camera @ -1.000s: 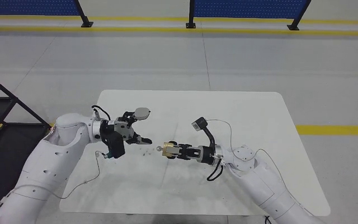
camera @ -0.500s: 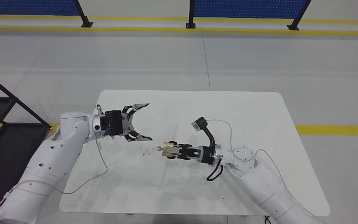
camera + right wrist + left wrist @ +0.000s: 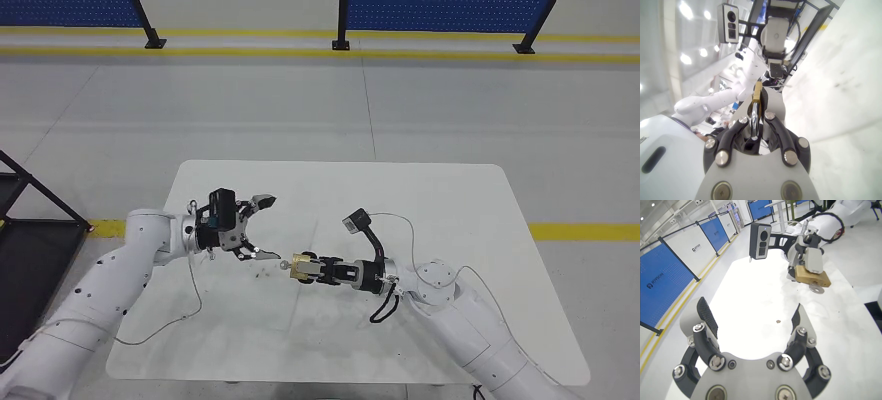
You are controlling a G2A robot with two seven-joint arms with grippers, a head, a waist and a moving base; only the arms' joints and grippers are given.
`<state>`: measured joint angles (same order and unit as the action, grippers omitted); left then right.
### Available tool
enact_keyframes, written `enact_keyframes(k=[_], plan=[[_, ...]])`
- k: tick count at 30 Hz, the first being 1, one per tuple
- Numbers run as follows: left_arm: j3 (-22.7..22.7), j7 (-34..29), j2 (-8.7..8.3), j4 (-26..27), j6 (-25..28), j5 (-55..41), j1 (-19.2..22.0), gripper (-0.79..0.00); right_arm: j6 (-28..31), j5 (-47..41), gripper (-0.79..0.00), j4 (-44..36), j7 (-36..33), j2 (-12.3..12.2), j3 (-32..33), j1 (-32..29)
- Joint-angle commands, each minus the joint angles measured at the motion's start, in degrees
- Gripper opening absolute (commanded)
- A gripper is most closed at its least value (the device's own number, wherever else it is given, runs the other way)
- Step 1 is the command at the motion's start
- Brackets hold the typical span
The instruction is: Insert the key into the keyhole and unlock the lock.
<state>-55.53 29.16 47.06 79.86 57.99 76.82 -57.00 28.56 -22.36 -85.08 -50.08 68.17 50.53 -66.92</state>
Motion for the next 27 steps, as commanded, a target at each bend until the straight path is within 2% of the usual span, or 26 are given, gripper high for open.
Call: enact_keyframes(k=[1,3,5,11,15,19,24,27], plan=[[1.66,-6.52,-0.61,0.64,0.01,-11.95,0.85,0.000,0.00,0.00,-0.785,0.00,0.00,0.00,0.00,0.00],[3.20,-14.39,-1.57,1.26,0.01,-22.40,1.77,0.000,0.00,0.00,-0.785,0.00,0.00,0.00,0.00,0.00],[4.56,-25.03,-2.86,2.15,0.01,-34.75,3.02,0.000,0.00,0.00,-0.785,0.00,0.00,0.00,0.00,0.00],[6.50,-50.30,-5.87,3.71,0.01,-61.05,6.10,0.000,0.00,0.00,-0.785,0.00,0.00,0.00,0.00,0.00],[8.80,-65.84,-7.17,2.62,-0.67,-77.10,7.66,0.000,0.00,0.00,-0.785,0.00,0.00,0.00,0.00,0.00],[11.36,-80.38,-7.78,2.54,-5.16,-91.46,9.61,0.000,0.00,0.00,-0.785,0.00,0.00,0.00,0.00,0.00],[13.72,-86.87,-8.01,3.08,-11.41,-102.84,10.91,0.000,0.00,0.00,-0.785,0.00,0.00,0.00,0.00,0.00],[14.25,-87.97,-8.06,3.31,-12.51,-104.34,10.96,0.000,0.00,0.00,-0.785,0.00,0.00,0.00,0.00,0.00]])
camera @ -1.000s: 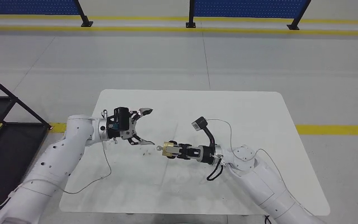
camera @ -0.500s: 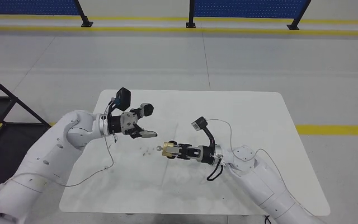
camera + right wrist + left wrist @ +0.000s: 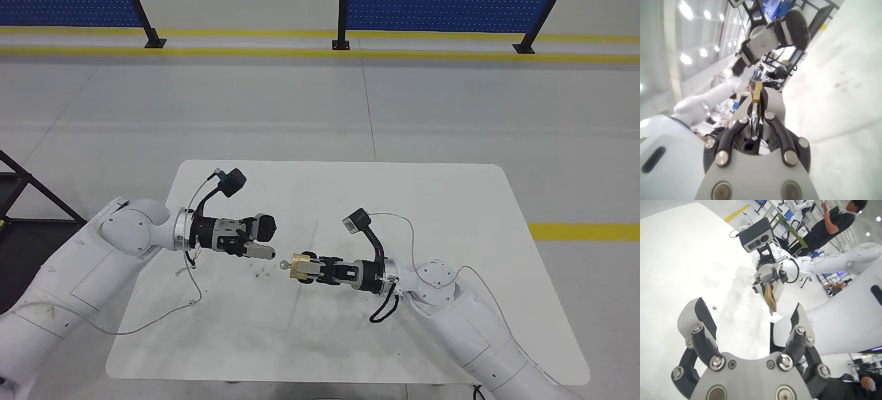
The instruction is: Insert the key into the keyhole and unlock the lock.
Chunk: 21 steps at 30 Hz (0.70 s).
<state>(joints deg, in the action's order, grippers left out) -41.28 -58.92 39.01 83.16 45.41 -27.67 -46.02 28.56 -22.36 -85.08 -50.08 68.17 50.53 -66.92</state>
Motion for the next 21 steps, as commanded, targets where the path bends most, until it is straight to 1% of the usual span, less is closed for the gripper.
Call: enact_keyframes(k=[1,7,8,9,11,18,21], plan=[[0.00,0.11,0.00,0.01,0.07,0.15,-0.01,0.000,0.00,0.00,-0.785,0.00,0.00,0.00,0.00,0.00],[0.00,0.11,0.00,0.01,0.07,0.15,-0.01,0.000,0.00,0.00,-0.785,0.00,0.00,0.00,0.00,0.00],[-0.17,1.13,0.00,-0.14,-1.17,1.58,-0.30,0.000,0.00,0.00,-0.785,0.00,0.00,0.00,0.00,0.00],[-0.44,2.60,0.01,0.32,-1.94,2.87,-0.78,0.000,0.00,0.00,-0.785,0.00,0.00,0.00,0.00,0.00],[-0.78,3.77,-0.07,1.48,-1.58,2.93,-2.30,0.000,0.00,0.00,-0.785,0.00,0.00,0.00,0.00,0.00],[-3.26,3.09,-1.00,3.84,-2.34,3.51,-5.65,0.000,0.00,0.00,-0.785,0.00,0.00,0.00,0.00,0.00],[-4.20,2.97,-1.30,4.70,-1.85,3.28,-7.20,0.000,0.00,0.00,-0.785,0.00,0.00,0.00,0.00,0.00]])
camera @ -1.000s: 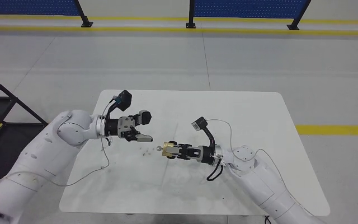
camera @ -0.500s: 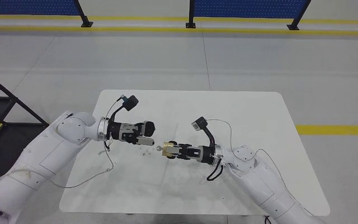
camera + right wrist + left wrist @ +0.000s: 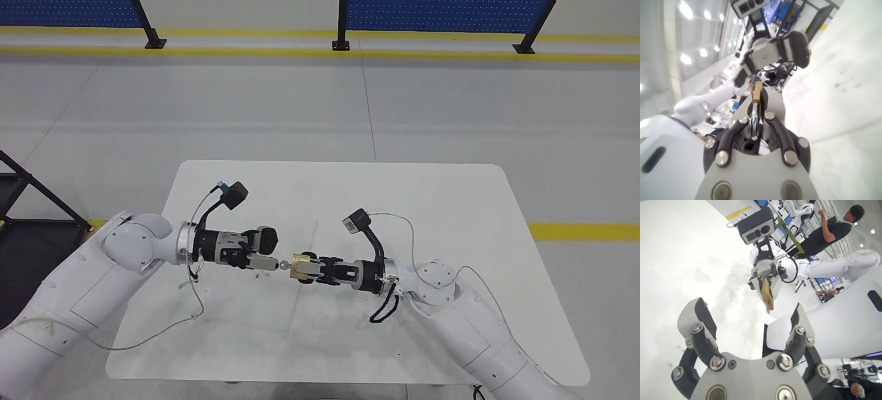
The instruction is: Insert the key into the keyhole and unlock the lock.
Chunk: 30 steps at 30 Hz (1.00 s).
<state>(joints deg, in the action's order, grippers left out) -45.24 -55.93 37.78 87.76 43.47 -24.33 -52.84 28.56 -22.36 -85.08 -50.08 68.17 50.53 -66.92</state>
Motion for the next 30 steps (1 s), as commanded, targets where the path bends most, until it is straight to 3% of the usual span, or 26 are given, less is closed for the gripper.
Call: enact_keyframes(k=[1,5,10,16,23,30], plan=[[-0.56,0.00,-0.16,0.32,0.20,0.01,-0.81,0.000,0.00,0.00,-0.785,0.00,0.00,0.00,0.00,0.00],[-1.79,0.68,-0.39,1.18,1.60,-1.11,-2.98,-0.055,0.00,0.00,-0.785,0.00,0.00,0.00,0.00,0.00],[-3.19,0.27,-0.67,2.03,2.00,-2.28,-4.66,-0.243,0.00,0.00,-0.785,0.00,0.00,0.00,0.00,0.00],[-4.88,-0.57,-0.85,2.59,1.50,-2.25,-5.97,-0.394,0.00,0.00,-0.785,0.00,0.00,0.00,0.00,0.00],[-5.78,-2.34,-0.70,3.04,1.19,-3.31,-6.82,-0.422,0.00,0.00,-0.785,0.00,0.00,0.00,0.00,0.00],[-6.32,-3.25,-0.24,3.31,0.80,-3.59,-6.93,-0.499,0.00,0.00,-0.785,0.00,0.00,0.00,0.00,0.00]])
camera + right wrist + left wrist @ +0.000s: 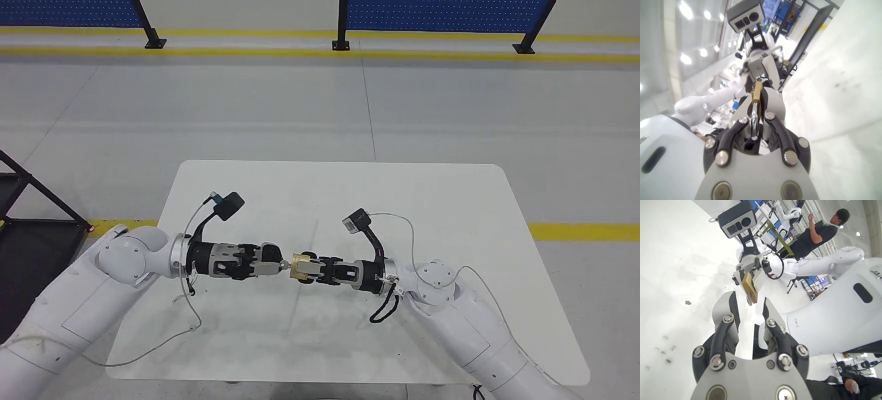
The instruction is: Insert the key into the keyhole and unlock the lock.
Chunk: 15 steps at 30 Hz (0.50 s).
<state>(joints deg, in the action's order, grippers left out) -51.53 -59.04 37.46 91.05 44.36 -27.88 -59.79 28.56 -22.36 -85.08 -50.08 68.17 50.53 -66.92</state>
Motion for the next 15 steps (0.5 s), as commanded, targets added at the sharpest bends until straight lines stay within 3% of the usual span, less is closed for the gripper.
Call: enact_keyframes(k=[1,10,13,15], plan=[[-0.06,-0.35,0.16,-0.02,-0.16,-0.04,0.06,-0.508,0.00,0.00,-0.785,0.00,0.00,0.00,0.00,0.00],[0.00,-1.47,1.04,-0.21,-0.91,0.19,0.58,-0.582,0.00,0.00,-0.785,0.00,0.00,0.00,0.00,0.00],[0.11,-1.74,1.36,-0.42,-0.90,0.36,0.72,-0.665,0.00,0.00,-0.785,0.00,0.00,0.00,0.00,0.00],[0.17,-1.91,1.53,-0.56,-1.03,0.43,0.80,-0.785,0.00,0.00,-0.785,0.00,0.00,0.00,0.00,0.00]])
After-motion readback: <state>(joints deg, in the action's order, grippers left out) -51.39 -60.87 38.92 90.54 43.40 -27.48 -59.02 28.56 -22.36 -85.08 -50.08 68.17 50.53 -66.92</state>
